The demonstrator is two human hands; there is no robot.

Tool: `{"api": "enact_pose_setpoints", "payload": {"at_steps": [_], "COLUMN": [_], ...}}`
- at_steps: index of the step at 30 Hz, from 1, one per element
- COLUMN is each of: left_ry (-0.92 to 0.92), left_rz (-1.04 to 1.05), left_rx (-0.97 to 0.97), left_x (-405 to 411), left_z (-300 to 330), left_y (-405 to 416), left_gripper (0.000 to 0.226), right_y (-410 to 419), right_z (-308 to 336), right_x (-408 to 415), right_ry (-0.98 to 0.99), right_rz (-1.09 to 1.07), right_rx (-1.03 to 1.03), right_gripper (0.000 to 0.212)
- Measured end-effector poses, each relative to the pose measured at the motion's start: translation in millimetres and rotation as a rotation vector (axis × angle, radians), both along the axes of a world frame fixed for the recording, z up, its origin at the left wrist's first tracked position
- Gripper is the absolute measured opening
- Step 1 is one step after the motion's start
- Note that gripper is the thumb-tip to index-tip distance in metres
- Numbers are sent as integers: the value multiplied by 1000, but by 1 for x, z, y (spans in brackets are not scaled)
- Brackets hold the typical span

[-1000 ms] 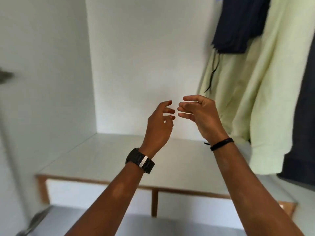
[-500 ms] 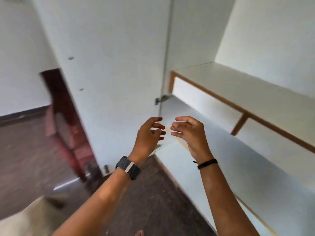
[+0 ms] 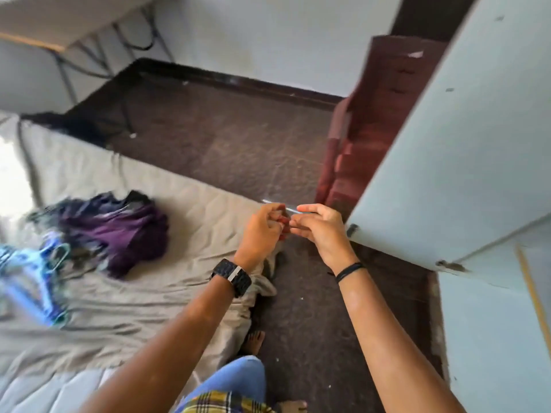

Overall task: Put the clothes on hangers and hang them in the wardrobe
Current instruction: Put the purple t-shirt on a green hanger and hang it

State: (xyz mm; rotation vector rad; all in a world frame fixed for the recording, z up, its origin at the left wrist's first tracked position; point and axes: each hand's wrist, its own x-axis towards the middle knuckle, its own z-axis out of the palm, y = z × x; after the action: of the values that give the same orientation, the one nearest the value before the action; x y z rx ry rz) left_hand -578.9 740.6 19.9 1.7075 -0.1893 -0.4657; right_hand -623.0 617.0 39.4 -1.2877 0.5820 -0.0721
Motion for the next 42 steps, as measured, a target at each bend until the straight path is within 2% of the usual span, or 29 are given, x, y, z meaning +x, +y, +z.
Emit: {"api": "enact_pose_setpoints", "payload": {"at_steps": [7, 13, 17, 20, 23, 27, 29, 31, 33, 35, 38, 42], "left_ry": [140, 267, 275, 300, 249, 222, 245, 301, 346, 343, 326, 214], "left_rz": [324, 490, 599, 690, 714, 760, 806, 767, 689, 637, 589, 692], "left_rx": [71, 122, 175, 247, 392, 529, 573, 535, 537, 639, 798, 818], "left_x": [64, 118, 160, 189, 220, 263, 281, 292, 300, 305, 313, 314], "left_z": [-59, -111, -146, -174, -209, -257, -279, -299, -317, -329, -329, -325], "left_y": [138, 219, 272, 306, 336, 367, 378, 387, 391, 391, 391, 392], "left_gripper": [39, 35, 32, 33, 39, 43, 50, 66, 78, 83, 72, 25], "right_y": [132, 234, 294, 329, 356, 384, 395, 403, 410, 413, 408, 395], "right_z": [-54, -104, -141, -169, -202, -254, -273, -284, -300, -316, -331, -333], "right_x": [102, 179, 238, 278, 317, 373, 394, 408, 418, 423, 426, 416], "right_ry": [99, 232, 289, 302, 288, 163, 94, 48, 42, 93, 126, 22], "right_rz": [318, 460, 622, 742, 832, 987, 1045, 1092, 1136, 1230, 1304, 1105], "right_rx": [0, -43, -129, -234, -373, -773, -874, -912, -939, -997, -1105, -1093], "right_gripper": [19, 15, 20, 18, 19, 23, 30, 40, 53, 63, 62, 54]}}
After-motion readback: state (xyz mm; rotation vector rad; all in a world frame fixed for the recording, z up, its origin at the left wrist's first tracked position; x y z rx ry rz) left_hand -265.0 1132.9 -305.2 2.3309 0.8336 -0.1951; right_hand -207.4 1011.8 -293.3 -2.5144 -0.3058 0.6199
